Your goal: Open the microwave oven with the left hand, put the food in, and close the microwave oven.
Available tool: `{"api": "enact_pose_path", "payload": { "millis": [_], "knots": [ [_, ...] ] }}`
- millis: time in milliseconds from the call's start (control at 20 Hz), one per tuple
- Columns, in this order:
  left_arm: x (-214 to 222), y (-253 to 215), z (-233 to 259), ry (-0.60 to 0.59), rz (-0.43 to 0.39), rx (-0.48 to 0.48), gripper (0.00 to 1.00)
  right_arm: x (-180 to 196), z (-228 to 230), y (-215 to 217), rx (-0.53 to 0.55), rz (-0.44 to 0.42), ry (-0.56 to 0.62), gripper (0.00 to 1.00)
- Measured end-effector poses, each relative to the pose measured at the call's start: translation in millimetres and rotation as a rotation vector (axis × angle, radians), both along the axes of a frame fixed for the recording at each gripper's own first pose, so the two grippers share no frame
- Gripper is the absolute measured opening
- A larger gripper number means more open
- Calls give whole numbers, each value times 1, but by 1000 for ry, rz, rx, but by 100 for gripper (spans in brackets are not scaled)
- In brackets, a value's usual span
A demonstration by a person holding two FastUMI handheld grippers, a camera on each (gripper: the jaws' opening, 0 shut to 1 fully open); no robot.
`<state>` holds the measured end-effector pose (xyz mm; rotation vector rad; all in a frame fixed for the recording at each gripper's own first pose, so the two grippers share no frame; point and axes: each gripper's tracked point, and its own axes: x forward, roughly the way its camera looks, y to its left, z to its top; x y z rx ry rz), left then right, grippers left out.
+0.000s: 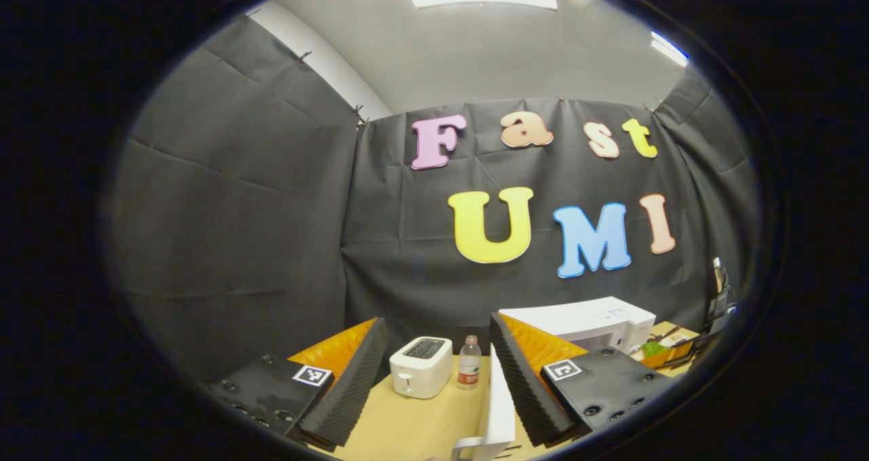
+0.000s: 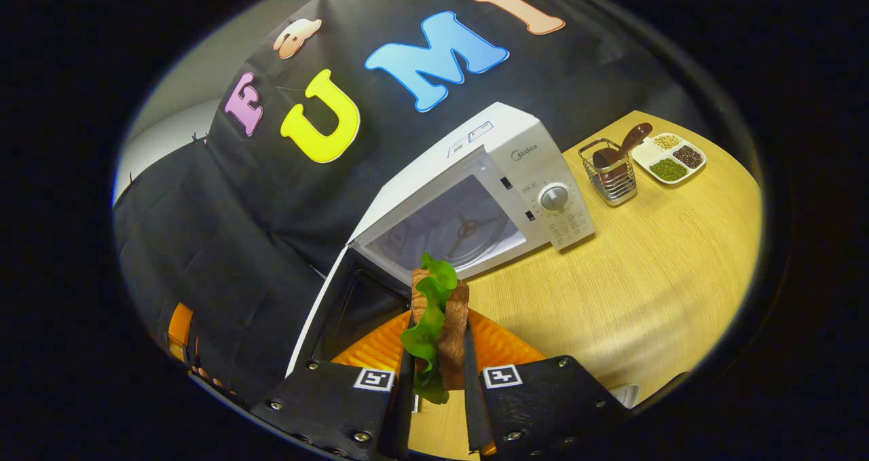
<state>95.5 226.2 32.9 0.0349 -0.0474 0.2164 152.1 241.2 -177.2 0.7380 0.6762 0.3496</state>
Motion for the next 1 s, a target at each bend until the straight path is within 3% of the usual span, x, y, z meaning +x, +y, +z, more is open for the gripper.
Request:
{"api": "enact_pose_path", "payload": {
  "millis": [350,400,450,650,850,900,950,1000],
  "knots": [
    [18,52,-11,17,48,-17,100,64,-15,41,33,-110,-43,33],
    [21,61,-14,21,56,-21,94,73,-18,47,29,-121,-47,33],
    [22,69,-15,21,66,-19,100,83,-22,52,28,-130,-52,33],
    [28,93,-24,37,104,-30,100,115,-40,65,10,-159,-71,33],
    [31,108,-25,50,130,18,100,151,-58,73,18,-220,-100,33],
    [32,112,-29,61,137,30,95,161,-62,74,21,-236,-106,33],
    [33,116,-31,70,144,38,100,171,-66,74,20,-251,-108,33],
    [32,119,-35,77,152,41,95,180,-71,76,15,-263,-108,33]
  ]
}}
